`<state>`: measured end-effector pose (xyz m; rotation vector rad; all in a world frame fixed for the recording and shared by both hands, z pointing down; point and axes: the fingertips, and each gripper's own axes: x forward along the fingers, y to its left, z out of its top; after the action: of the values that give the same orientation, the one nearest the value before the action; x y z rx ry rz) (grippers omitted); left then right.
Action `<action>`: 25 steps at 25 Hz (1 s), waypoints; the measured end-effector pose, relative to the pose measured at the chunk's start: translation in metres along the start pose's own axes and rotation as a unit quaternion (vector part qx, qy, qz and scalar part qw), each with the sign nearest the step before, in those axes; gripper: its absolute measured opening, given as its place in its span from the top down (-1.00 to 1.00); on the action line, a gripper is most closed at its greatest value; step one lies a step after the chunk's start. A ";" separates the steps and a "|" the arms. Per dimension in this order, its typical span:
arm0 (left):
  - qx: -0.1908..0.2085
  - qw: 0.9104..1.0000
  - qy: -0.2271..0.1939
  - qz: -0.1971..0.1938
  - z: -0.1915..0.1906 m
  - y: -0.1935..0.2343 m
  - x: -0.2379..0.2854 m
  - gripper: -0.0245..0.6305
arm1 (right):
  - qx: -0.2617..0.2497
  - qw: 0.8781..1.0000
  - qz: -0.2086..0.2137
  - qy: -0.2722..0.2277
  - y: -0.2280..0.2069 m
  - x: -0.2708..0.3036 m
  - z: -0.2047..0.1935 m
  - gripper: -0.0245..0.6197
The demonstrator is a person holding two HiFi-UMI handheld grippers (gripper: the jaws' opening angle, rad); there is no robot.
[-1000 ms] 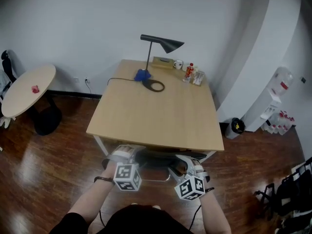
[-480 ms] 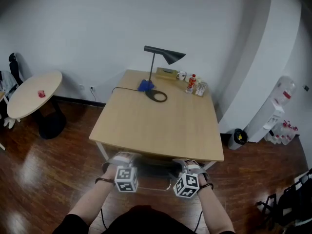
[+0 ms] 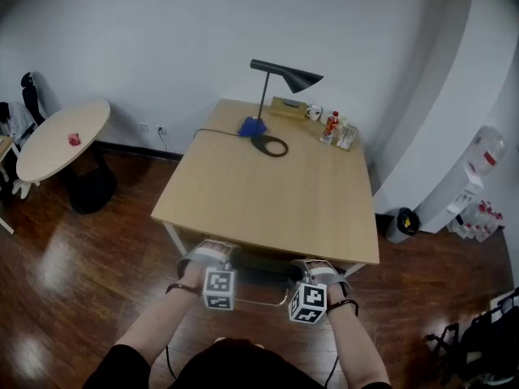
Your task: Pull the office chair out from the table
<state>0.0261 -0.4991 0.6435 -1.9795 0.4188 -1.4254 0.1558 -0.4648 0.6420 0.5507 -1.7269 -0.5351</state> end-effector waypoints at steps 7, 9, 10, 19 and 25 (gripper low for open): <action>0.013 1.000 -0.006 -0.022 0.001 0.000 0.000 0.64 | 0.004 1.000 0.013 0.001 -0.002 0.001 -0.001 0.63; 0.016 1.000 -0.006 -0.026 0.002 -0.003 0.001 0.66 | 0.005 1.000 0.022 0.002 0.001 0.001 -0.002 0.65; 0.016 0.999 -0.007 -0.028 0.003 -0.004 0.001 0.67 | 0.007 1.000 0.029 0.002 0.003 0.001 -0.002 0.66; 0.018 0.998 -0.001 -0.061 0.005 -0.014 -0.003 0.69 | 0.018 0.997 0.068 0.036 0.015 -0.004 -0.005 0.69; 0.022 0.997 0.001 -0.070 0.006 -0.015 -0.010 0.70 | 0.021 0.996 0.073 0.039 0.016 -0.010 -0.005 0.70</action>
<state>0.0266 -0.4798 0.6455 -2.0055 0.2528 -1.5103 0.1615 -0.4463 0.6460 0.4646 -1.6910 -0.3704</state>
